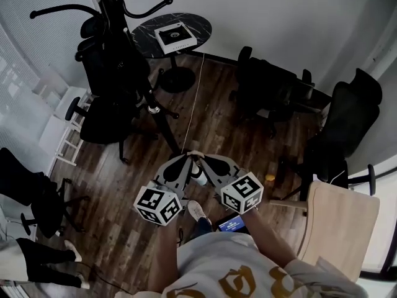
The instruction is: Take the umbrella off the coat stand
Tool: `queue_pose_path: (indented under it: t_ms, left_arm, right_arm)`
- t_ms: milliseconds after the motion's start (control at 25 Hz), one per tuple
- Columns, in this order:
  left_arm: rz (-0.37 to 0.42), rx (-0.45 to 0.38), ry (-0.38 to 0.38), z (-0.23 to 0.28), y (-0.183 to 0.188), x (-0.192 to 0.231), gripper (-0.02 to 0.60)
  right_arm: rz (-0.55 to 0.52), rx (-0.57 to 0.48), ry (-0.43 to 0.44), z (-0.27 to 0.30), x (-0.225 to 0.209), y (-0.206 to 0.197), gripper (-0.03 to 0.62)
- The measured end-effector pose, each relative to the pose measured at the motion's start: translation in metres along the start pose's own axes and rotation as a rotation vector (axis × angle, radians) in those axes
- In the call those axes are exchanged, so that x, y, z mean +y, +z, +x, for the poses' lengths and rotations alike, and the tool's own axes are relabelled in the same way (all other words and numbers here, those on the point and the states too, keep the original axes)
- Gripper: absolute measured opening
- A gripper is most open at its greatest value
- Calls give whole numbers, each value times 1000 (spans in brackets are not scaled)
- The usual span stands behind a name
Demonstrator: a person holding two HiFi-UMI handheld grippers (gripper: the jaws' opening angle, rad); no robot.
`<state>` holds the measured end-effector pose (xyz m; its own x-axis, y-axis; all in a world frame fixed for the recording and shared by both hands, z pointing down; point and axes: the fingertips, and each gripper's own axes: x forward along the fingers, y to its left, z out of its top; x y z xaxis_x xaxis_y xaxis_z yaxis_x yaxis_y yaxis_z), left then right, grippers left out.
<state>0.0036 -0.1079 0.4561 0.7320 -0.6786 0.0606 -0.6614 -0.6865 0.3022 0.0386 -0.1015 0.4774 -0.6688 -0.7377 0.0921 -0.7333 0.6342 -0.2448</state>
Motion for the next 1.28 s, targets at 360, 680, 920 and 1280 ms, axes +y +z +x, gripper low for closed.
queue_pose_path:
  t_ms: [360, 680, 920, 1280]
  left_arm:
    - [27, -19, -21, -24, 0, -46, 23]
    - [12, -43, -27, -43, -3, -72, 23]
    - [29, -56, -37, -53, 3, -87, 23]
    - [9, -93, -38, -65, 7, -100, 23]
  right_arm:
    - [1, -59, 4, -46, 24, 6, 18]
    - [12, -92, 10, -72, 44, 5, 17]
    - [14, -102, 9, -86, 51, 12, 17]
    - [-22, -105, 12, -98, 62, 19, 17]
